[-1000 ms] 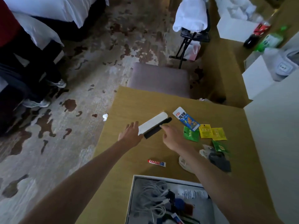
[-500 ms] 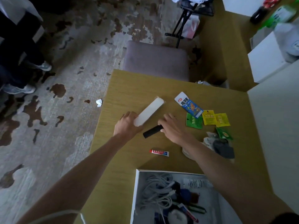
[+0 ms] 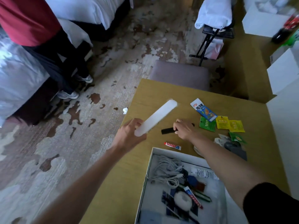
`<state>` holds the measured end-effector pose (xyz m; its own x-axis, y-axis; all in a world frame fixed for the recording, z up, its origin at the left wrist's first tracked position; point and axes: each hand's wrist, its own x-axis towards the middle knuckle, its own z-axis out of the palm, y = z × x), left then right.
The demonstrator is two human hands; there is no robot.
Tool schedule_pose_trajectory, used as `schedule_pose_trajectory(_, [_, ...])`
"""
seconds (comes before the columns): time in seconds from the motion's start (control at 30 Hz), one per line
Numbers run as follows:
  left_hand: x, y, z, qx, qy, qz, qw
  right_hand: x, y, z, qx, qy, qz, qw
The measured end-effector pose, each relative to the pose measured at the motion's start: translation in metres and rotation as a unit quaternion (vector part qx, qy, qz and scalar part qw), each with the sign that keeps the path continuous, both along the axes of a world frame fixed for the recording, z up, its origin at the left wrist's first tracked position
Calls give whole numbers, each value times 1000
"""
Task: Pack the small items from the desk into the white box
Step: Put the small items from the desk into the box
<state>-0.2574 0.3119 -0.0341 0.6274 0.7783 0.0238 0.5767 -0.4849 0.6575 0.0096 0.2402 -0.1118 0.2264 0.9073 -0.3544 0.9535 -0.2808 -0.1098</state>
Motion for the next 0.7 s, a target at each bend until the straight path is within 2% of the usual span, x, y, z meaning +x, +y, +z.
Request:
schedule_pose_trajectory(0.23, [-16,-20,9,7,6,12,1000,-5,-25,14,2,115,-110,987])
schedule_pose_trajectory(0.4, [-11,-26,22,11,21,13,1000,-6,-49,57,160,156,-179,958])
schedule_pose_trajectory(0.5, [-12,-35,36,33,4,5,999,-9,-75,94,289,204,-212,911])
schedule_pose_trajectory(0.57, [-18,-46,43,53,-8,-9,999,-14,-99,116,359,277,-234,860])
schedule_pose_trajectory(0.63, [-28,-61,49,80,-12,-26,996,-18,-125,130,404,347,-259,806])
schedule_pose_trajectory(0.7, [-38,-79,55,113,-20,-36,993,-20,-147,137,425,392,-276,768])
